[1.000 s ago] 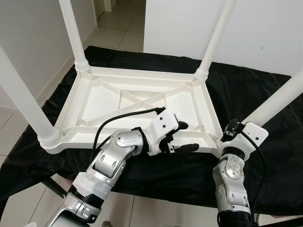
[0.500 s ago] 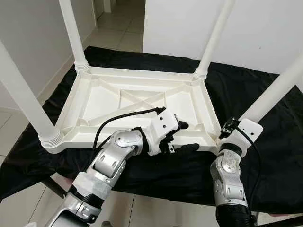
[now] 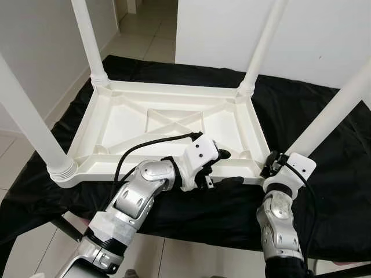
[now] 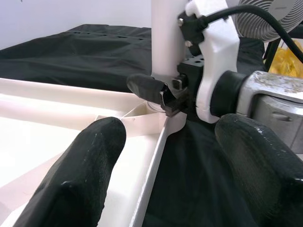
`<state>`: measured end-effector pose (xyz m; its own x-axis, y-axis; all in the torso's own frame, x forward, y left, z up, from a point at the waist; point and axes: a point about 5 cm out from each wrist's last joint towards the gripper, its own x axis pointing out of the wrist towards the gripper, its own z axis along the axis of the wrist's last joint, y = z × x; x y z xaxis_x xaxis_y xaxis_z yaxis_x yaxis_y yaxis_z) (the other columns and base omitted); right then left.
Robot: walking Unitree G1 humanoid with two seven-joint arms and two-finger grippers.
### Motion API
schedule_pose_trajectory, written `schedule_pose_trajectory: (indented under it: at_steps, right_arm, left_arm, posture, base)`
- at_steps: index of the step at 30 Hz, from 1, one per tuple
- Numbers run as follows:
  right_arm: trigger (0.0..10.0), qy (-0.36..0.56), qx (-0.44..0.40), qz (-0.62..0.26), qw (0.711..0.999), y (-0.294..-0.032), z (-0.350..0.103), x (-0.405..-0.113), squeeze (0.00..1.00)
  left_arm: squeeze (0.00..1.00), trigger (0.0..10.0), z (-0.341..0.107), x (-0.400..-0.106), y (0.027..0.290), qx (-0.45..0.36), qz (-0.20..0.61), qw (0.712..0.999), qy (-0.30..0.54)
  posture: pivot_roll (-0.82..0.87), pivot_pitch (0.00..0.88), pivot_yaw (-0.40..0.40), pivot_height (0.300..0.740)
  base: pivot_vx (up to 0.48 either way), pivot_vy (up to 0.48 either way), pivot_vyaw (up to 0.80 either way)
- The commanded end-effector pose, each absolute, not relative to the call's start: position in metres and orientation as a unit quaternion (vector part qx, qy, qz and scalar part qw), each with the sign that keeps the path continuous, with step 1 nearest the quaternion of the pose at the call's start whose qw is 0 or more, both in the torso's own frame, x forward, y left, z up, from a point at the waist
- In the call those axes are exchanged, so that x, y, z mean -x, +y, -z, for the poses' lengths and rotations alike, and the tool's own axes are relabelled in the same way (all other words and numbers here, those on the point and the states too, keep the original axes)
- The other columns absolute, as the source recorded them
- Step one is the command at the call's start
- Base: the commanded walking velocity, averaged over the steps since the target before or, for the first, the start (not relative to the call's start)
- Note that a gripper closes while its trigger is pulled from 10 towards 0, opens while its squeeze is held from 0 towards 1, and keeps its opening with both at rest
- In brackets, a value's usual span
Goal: Building children table
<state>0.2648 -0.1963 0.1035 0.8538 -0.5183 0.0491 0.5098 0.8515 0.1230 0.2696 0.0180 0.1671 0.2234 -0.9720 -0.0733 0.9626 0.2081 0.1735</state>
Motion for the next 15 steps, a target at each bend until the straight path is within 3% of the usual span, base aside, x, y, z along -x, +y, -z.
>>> schedule_pose_trajectory:
  at_steps: [1,5,6,7,8,15]
  right_arm:
    - [10.0,-0.063,-0.057,0.256,0.963,-0.199,-0.108,-0.263,1.00]
    - [10.0,-0.080,-0.052,0.242,0.966,-0.203,-0.113,-0.262,1.00]
    - [10.0,-0.096,-0.042,0.220,0.970,-0.207,-0.119,-0.262,0.63]
    - [10.0,-0.096,-0.042,0.220,0.970,-0.207,-0.119,-0.262,0.63]
    - [10.0,-0.107,-0.037,0.195,0.974,-0.212,-0.124,-0.262,0.00]
    - [10.0,-0.113,0.005,0.088,0.990,-0.231,-0.136,-0.261,0.00]
  left_arm:
    - [0.00,10.0,-0.167,-0.269,0.017,-0.096,0.611,0.786,-0.028]
    - [0.00,10.0,-0.167,-0.269,0.017,-0.095,0.611,0.786,-0.028]
    - [0.00,10.0,-0.167,-0.268,0.017,-0.095,0.611,0.786,-0.028]
    - [0.00,10.0,-0.167,-0.268,0.017,-0.095,0.611,0.786,-0.028]
    - [0.00,10.0,-0.167,-0.269,0.017,-0.095,0.611,0.786,-0.027]
    - [0.00,10.0,-0.168,-0.270,0.017,-0.095,0.609,0.787,-0.027]
  posture:
    - [0.02,0.000,-0.046,0.740]
    - [0.02,0.000,-0.044,0.740]
    - [0.02,0.000,-0.045,0.740]
    - [0.02,0.000,-0.045,0.740]
    - [0.02,0.000,-0.043,0.740]
    - [0.01,0.000,-0.037,0.740]
  base:
    - [0.000,0.000,0.00]
    - [0.000,0.000,0.00]
    - [0.000,0.000,0.00]
    - [0.000,0.000,0.00]
    - [0.000,0.000,0.00]
    - [0.000,0.000,0.00]
